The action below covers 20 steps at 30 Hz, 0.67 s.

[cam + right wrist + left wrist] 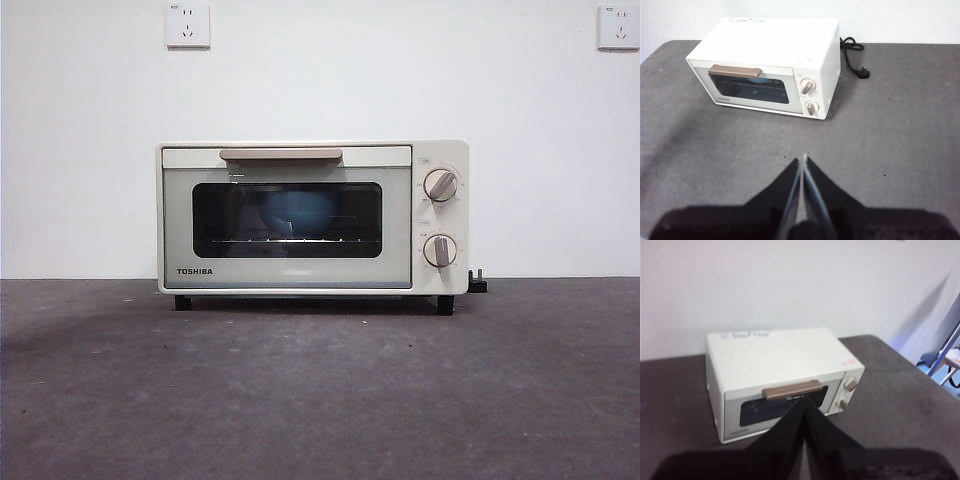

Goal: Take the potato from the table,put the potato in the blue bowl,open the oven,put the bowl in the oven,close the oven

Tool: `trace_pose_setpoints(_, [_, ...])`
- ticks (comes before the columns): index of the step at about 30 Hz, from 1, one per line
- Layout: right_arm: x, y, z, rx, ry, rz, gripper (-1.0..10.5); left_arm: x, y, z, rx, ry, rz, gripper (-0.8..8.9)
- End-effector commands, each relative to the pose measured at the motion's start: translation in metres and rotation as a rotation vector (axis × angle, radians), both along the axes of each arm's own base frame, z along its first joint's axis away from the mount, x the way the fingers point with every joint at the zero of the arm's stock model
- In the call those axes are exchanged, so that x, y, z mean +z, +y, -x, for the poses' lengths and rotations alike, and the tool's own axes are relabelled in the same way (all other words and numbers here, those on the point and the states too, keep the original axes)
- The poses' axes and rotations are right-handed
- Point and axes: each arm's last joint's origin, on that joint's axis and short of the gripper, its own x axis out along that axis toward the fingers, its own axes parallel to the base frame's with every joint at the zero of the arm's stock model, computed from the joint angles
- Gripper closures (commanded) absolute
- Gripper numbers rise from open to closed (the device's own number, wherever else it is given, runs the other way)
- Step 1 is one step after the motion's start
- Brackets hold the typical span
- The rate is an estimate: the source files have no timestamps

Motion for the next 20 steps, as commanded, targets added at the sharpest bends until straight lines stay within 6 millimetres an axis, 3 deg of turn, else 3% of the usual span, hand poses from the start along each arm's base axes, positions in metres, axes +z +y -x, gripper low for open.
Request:
trace_pose_setpoints(1, [-0.003, 0.000, 0.000, 0.001, 0.018, 0.026, 9.3, -0.002, 0.000, -0.008, 0.011, 0.014, -0.013, 8.18])
trace_pose_setpoints(5, [-0.003, 0.000, 0.000, 0.001, 0.018, 0.026, 9.3, -0.003, 0.005, -0.004, 0.034, -0.056, -0.143, 8.18])
trace_pose_setpoints(8, [-0.003, 0.000, 0.000, 0.001, 0.018, 0.026, 9.3, -0.015, 0.010, 0.006, 0.092, -0.120, -0.240, 8.18])
trace_pose_setpoints(11, [-0.003, 0.000, 0.000, 0.001, 0.018, 0.026, 9.3, -0.043, 0.013, 0.016, 0.114, -0.198, -0.284, 8.18])
trace_pose_setpoints(20, [-0.003, 0.000, 0.000, 0.001, 0.018, 0.027, 9.3, -0.170, 0.021, 0.031, 0.329, -0.334, -0.338, 8.18])
